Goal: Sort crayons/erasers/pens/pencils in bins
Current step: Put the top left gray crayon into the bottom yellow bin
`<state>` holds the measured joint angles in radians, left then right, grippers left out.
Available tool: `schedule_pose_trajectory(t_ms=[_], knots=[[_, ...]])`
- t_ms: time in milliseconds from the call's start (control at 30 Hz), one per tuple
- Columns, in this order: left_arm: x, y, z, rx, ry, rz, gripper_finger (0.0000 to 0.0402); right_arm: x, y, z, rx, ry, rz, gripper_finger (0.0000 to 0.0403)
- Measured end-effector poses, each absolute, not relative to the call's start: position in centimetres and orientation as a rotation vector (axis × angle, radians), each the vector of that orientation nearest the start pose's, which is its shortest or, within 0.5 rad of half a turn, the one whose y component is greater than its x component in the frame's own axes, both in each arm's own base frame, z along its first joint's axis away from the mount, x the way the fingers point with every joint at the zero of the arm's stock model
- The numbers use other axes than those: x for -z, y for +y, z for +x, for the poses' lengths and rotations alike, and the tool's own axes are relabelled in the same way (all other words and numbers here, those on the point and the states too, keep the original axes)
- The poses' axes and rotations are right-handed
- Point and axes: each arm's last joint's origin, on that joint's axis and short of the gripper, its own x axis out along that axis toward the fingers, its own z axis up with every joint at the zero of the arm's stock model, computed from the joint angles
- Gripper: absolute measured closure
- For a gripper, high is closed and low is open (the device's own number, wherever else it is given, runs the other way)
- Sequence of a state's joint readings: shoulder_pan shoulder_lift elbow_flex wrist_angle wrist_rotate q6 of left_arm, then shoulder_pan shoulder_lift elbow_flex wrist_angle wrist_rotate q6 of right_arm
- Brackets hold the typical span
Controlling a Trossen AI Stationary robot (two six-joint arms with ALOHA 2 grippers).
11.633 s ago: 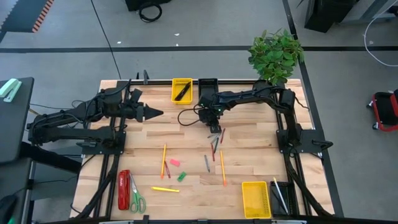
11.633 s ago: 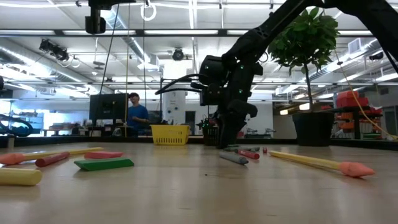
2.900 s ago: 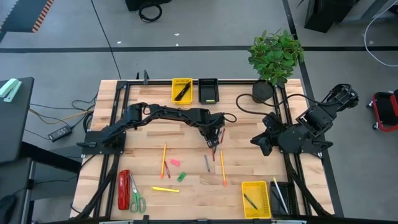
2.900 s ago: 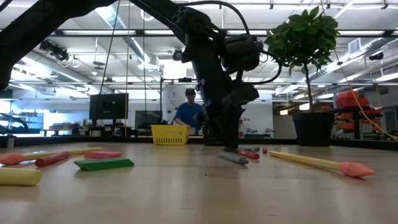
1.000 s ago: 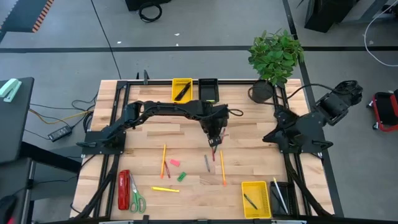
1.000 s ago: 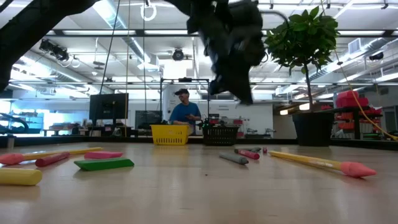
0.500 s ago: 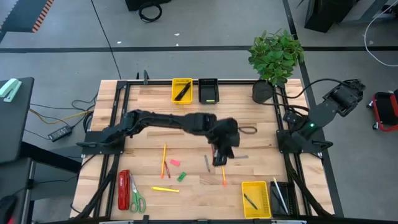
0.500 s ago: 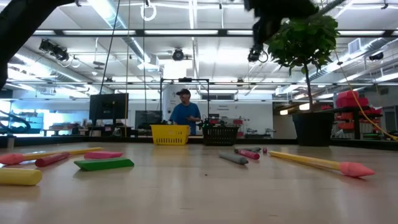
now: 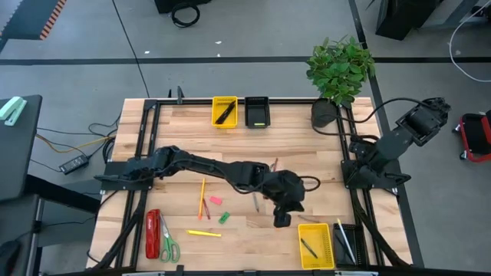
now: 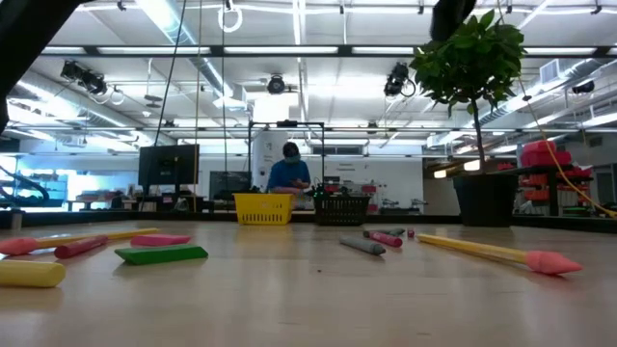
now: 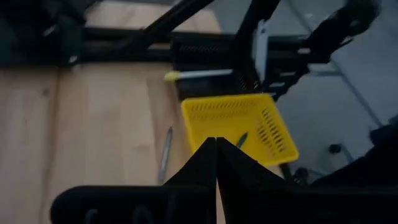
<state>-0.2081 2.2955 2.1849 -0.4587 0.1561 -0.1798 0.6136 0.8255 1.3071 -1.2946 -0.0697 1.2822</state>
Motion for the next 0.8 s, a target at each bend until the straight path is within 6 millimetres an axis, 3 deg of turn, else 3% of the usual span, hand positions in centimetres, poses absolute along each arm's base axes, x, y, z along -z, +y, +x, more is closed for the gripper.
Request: schedule_pose_trajectory(t_ms=[133, 200, 367, 533, 633, 800], knots=[[-28.0, -10.0, 50.3, 0.153, 0.745, -0.219, 0.0393, -38.5, 6.0, 8.5, 0.047, 1.109, 0.844, 0.0311], [-28.9, -8.7, 49.6, 0.107, 0.784, -0.254, 0.039, -37.9, 6.6, 9.2, 0.06, 1.133, 0.782, 0.0311], [-32.5, -6.4, 46.6, 0.059, 0.848, -0.246, 0.0385, -35.7, 8.4, 12.1, 0.075, 1.208, 0.59, 0.031], [-37.5, -4.7, 42.7, 0.036, 0.815, -0.201, 0.0395, -31.9, 10.3, 15.0, 0.192, 1.289, 0.485, 0.03], [-40.2, -4.0, 40.7, 0.023, 0.759, -0.212, 0.039, -29.3, 11.0, 16.7, 0.247, 1.316, 0.489, 0.0293], [-43.7, -4.1, 37.7, 0.035, 0.666, -0.245, 0.0371, -24.7, 12.1, 19.0, 0.147, 1.315, 0.584, 0.0284]])
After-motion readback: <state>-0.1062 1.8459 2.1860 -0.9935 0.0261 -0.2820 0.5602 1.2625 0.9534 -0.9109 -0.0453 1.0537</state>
